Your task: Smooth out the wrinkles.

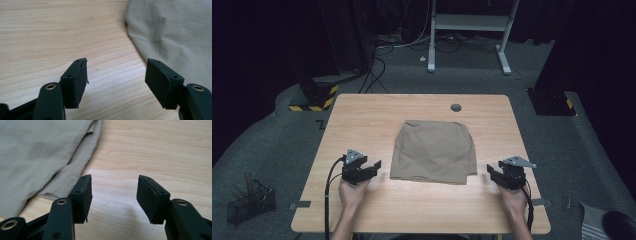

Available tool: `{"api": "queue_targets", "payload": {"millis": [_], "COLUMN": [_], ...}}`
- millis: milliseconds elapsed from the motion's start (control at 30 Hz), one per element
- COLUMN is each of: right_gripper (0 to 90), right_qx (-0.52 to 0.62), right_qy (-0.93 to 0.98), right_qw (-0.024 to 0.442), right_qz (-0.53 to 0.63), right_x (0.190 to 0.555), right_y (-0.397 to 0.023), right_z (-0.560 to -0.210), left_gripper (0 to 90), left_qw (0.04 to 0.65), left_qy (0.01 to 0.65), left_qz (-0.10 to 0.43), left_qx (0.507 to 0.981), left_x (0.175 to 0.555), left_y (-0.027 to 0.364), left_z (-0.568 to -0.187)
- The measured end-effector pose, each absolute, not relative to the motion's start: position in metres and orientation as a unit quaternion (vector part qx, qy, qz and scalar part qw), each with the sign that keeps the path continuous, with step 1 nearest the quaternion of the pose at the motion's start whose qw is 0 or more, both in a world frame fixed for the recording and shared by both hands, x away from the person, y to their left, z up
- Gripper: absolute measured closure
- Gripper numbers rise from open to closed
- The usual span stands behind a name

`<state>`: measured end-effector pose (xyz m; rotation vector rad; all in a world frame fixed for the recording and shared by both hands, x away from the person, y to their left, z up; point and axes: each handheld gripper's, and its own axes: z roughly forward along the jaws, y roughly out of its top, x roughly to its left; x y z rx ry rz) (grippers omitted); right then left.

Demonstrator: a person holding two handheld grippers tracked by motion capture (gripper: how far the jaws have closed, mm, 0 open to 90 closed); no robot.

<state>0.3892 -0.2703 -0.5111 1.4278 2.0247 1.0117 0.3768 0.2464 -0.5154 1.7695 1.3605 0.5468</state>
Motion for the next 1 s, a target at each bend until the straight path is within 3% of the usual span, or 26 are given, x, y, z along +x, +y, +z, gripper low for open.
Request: {"api": "queue_targets", "payload": {"millis": [500,767,1000], "right_gripper": [43.9,37.2,34.5], "right_qx": [0.522,0.527,0.533], "right_qy": [0.749,0.749,0.746], "right_qw": [0.244,0.239,0.239], "right_qz": [0.328,0.322,0.319], "right_x": [0.394,0.395,0.396], "right_y": [-0.270,-0.273,-0.273], "right_z": [-0.520,-0.523,-0.523], "left_gripper": [33.9,30.5,28.2], "left_qw": [0.367,0.327,0.329], "left_qy": [0.555,0.547,0.547], "left_qz": [0.238,0.249,0.246], "left_qx": [0.708,0.729,0.730], "left_x": [0.379,0.382,0.381], "left_y": [0.251,0.242,0.242], "left_z": [-0.526,-0.528,-0.528]}}
